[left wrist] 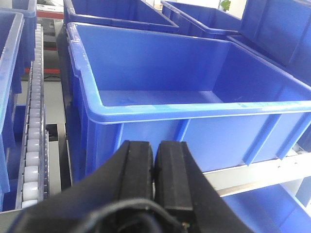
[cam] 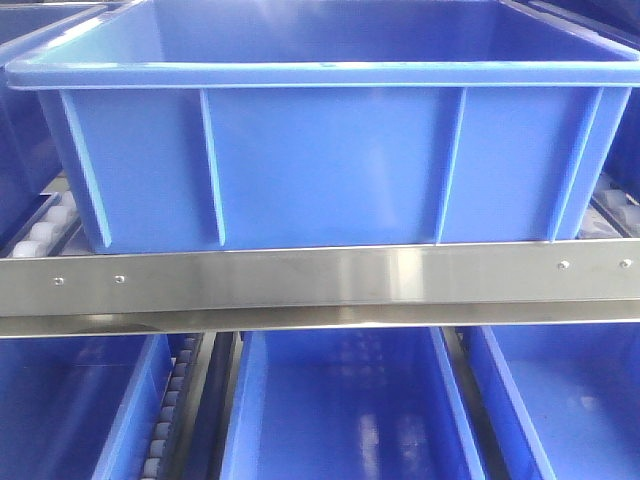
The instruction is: Grab silver tray and place in blue box
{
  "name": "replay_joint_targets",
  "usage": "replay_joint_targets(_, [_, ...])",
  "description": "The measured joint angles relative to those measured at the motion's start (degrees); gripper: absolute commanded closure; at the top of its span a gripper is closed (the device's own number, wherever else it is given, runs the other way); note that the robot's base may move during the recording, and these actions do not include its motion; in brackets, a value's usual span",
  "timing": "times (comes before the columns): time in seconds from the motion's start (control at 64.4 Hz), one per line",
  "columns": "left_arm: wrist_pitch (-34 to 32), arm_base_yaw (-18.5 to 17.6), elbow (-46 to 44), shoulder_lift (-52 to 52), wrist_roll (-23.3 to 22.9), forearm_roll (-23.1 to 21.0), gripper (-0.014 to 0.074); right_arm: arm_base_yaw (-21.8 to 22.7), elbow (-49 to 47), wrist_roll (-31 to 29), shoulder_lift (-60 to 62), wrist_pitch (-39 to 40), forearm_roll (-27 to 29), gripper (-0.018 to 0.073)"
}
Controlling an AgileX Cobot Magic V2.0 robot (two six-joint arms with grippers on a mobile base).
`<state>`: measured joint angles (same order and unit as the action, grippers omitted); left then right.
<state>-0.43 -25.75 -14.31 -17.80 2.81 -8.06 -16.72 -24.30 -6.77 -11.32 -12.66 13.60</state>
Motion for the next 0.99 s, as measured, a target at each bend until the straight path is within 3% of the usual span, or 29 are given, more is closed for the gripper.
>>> replay_joint_targets(0.295, [0.0,0.0,0.0,0.0,0.0,0.1,0.0603,0.6,1.8,-0.1,0.0,0.4,0.0,0.0510])
replay_joint_targets(0.528, [0.0,0.0,0.0,0.0,0.0,0.1,0.0603,12.1,12.9,-0.1,5.0,9.8,-7.9,0.0510])
replay_joint_targets(0.621, [0.0,0.0,0.0,0.0,0.0,0.1,0.0602,14.6,17.6,-0.1,8.7,11.2,-8.7,0.0510])
replay_joint_targets(0.792, [0.1,0.0,0.0,0.0,0.0,0.1,0.0603,15.2,24.9,2.1,11.8,12.3,-10.5,0.0510])
replay_joint_targets(0.993, [0.4,0.0,0.0,0.0,0.0,0.1,0.0603,15.2,26.0,3.5,11.9,12.7,-14.0,0.0510])
